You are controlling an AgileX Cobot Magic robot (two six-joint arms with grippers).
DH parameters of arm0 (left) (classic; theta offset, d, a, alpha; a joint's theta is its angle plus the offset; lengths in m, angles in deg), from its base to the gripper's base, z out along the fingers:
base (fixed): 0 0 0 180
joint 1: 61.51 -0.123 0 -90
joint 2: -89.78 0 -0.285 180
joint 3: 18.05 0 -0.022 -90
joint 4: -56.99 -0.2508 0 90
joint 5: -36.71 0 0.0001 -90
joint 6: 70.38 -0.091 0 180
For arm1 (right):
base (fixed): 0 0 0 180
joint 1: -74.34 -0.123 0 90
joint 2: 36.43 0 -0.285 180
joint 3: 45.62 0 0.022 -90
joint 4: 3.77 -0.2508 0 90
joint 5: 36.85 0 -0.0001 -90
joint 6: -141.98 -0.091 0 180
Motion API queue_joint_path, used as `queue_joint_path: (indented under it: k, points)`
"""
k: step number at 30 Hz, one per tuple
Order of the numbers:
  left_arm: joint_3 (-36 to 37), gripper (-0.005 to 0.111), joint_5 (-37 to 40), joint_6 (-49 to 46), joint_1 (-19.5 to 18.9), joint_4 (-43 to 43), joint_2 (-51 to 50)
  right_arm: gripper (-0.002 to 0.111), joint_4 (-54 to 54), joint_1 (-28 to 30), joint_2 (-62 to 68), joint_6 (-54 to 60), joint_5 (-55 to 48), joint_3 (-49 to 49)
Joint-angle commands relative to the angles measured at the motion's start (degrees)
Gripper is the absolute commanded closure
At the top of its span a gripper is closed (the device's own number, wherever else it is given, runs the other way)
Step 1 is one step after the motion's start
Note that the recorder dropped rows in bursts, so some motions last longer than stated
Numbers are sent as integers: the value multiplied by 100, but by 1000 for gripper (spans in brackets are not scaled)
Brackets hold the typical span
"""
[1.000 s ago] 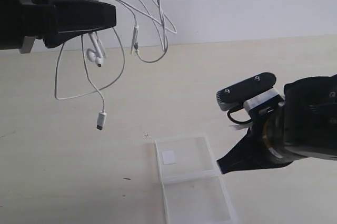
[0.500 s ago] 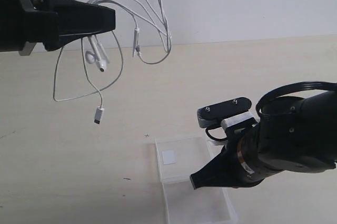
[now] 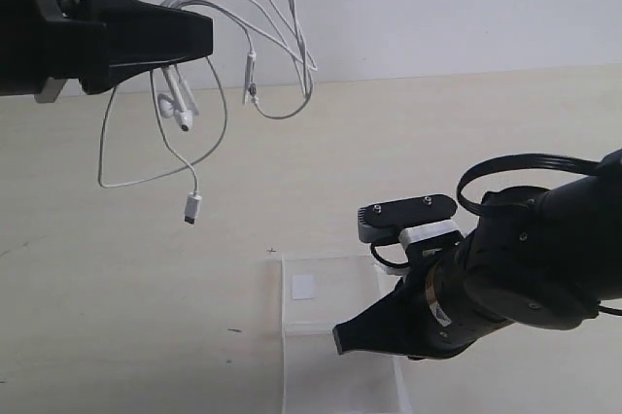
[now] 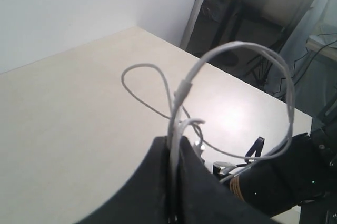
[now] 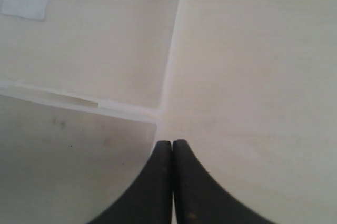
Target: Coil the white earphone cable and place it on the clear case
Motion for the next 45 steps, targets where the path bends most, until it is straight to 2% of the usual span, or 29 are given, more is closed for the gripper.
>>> queue_joint_path:
  k: [1, 11, 15, 19, 22, 25, 32, 35, 45]
  points:
    - [12, 107, 0, -31, 45, 7, 23, 108, -122, -4, -17, 101, 117, -2]
    - [12, 107, -9, -4, 45, 300, 23, 108, 109, 65, -390, -444, 269, 11]
    - [176, 107, 2, -21, 45, 739, 23, 108, 693, 423, -852, -919, 114, 11]
    - [606, 107, -8, -621, 45, 1378, 23, 108, 1005, 862, -1522, -1063, -254, 11]
    - [825, 107, -18, -732, 45, 1378, 23, 108, 1133, 1121, -2062, -1063, -549, 11]
    - [928, 107, -126, -732, 215, 1378, 23, 108, 1343, 1305, -2550, -1063, -790, 11]
    - [886, 107, -648, -929, 1039, 1378, -316, 108, 1461, 1335, -3323, -1063, -893, 11]
    - [779, 107, -832, -1084, 1267, 1378, -606, 108, 1461, 1335, -3576, -1063, -1034, 11]
    - [416, 107, -381, -1077, 1300, 1378, -1700, 108, 1483, 1335, -4277, -1053, -1825, 11]
